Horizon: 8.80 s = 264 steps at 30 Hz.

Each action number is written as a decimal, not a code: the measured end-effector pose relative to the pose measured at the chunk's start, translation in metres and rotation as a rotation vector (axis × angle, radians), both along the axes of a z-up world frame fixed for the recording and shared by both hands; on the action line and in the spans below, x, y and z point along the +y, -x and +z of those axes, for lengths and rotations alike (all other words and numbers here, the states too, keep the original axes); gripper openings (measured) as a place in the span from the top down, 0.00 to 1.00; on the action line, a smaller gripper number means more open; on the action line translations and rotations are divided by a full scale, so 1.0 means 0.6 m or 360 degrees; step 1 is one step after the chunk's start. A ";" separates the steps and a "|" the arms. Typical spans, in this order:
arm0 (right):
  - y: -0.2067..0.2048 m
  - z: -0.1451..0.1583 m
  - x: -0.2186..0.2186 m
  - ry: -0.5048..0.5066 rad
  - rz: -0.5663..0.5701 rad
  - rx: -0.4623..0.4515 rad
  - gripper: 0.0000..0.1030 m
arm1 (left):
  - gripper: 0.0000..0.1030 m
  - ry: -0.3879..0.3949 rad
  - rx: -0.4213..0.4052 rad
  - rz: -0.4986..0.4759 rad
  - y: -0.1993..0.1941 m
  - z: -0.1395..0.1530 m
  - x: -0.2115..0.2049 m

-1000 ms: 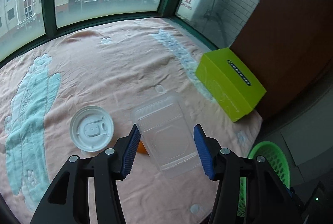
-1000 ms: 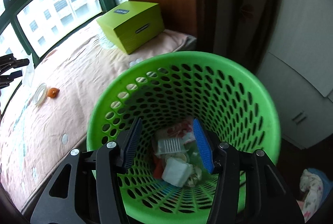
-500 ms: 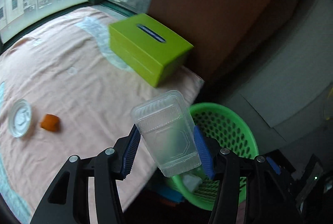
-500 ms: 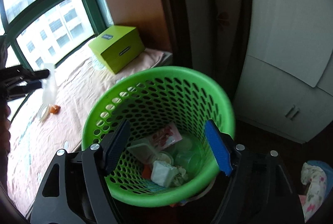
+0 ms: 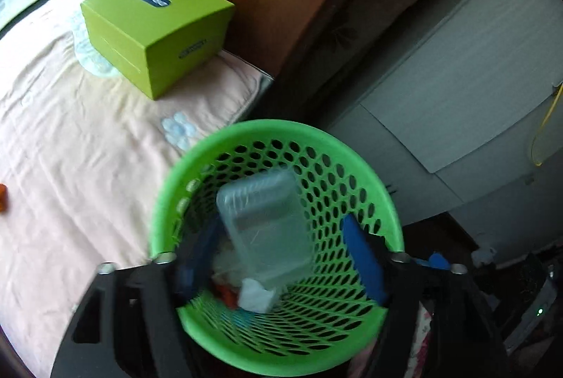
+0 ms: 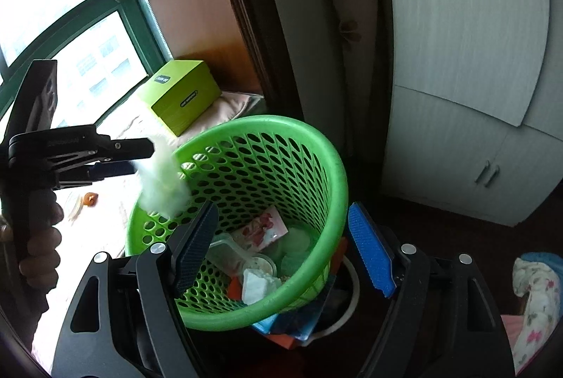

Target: Collect trash

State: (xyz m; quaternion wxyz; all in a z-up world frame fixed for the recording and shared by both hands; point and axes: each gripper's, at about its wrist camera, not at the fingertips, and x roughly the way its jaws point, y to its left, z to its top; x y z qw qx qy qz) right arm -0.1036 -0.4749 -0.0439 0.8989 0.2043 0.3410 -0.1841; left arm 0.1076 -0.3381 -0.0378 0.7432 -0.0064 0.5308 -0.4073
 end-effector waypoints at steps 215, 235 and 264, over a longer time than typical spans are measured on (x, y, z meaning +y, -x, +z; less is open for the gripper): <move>-0.112 0.043 0.121 -0.0033 0.0392 -0.0122 0.18 | 0.19 -0.0101 -0.0430 0.0358 -0.004 0.065 0.222; -0.184 0.082 0.242 0.0054 0.0647 -0.0179 0.08 | 0.09 -0.0336 -0.0789 0.0877 -0.017 0.106 0.417; -0.235 0.101 0.356 0.0212 0.0826 -0.0210 0.05 | 0.07 -0.0524 -0.0815 0.1173 0.031 0.112 0.556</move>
